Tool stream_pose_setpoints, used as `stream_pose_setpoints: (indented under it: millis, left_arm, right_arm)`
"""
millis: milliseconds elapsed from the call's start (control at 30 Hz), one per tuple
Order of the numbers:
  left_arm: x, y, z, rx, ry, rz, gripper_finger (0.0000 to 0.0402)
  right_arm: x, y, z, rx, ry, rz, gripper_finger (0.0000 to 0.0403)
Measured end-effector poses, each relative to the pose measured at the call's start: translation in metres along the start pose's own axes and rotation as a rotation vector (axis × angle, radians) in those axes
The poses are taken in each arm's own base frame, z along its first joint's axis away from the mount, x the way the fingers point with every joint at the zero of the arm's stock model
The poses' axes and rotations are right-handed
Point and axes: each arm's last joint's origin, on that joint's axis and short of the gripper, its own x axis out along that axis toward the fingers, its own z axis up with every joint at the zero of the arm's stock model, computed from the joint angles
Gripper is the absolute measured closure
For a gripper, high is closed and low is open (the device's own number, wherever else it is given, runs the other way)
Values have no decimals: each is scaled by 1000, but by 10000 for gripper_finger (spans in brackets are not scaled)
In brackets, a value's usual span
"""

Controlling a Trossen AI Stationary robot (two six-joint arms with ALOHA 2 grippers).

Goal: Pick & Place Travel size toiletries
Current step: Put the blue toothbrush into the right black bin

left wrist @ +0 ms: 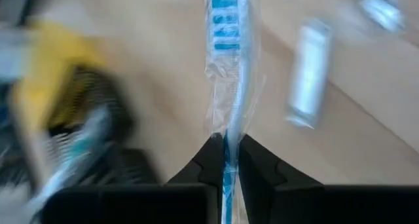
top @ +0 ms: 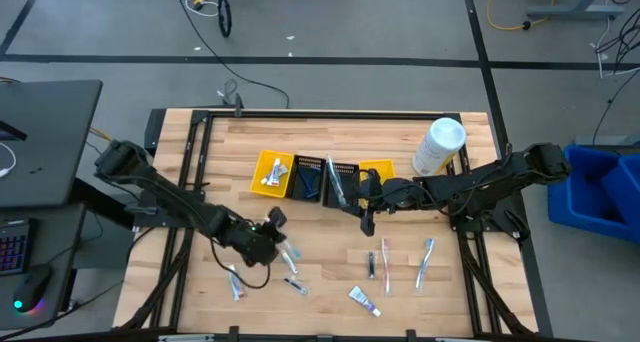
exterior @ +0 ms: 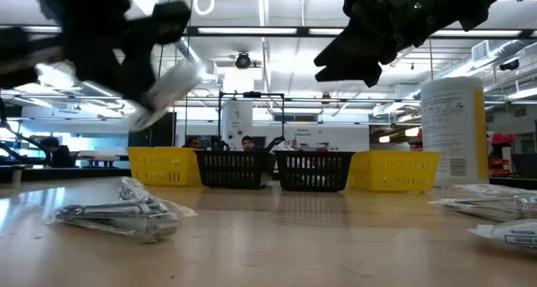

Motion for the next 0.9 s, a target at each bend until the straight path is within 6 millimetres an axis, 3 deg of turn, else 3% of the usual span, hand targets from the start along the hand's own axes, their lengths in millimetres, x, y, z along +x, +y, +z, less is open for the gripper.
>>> stream_pose_setpoints:
  millis: [100, 233, 367, 600, 767, 900]
  left_arm:
    - [-10, 18, 3, -216, -48, 174, 358]
    - [-13, 45, 5, -631, -144, 388, 352]
    - [-10, 68, 5, -906, -286, 441, 363]
    - [-8, 92, -1, -1033, -376, 514, 356]
    - [-7, 97, -5, -1042, -376, 516, 353]
    - [-7, 97, -5, -1037, -374, 519, 362]
  right_arm:
    - [0, 2, 5, -58, -55, 13, 198]
    - [0, 5, 13, -153, -145, 29, 191]
    - [11, 8, 16, -177, -243, 41, 191]
    - [36, 12, 9, -139, -353, 59, 203]
    - [44, 9, 15, -81, -535, 9, 208]
    - [48, 2, 14, -74, -555, -13, 206]
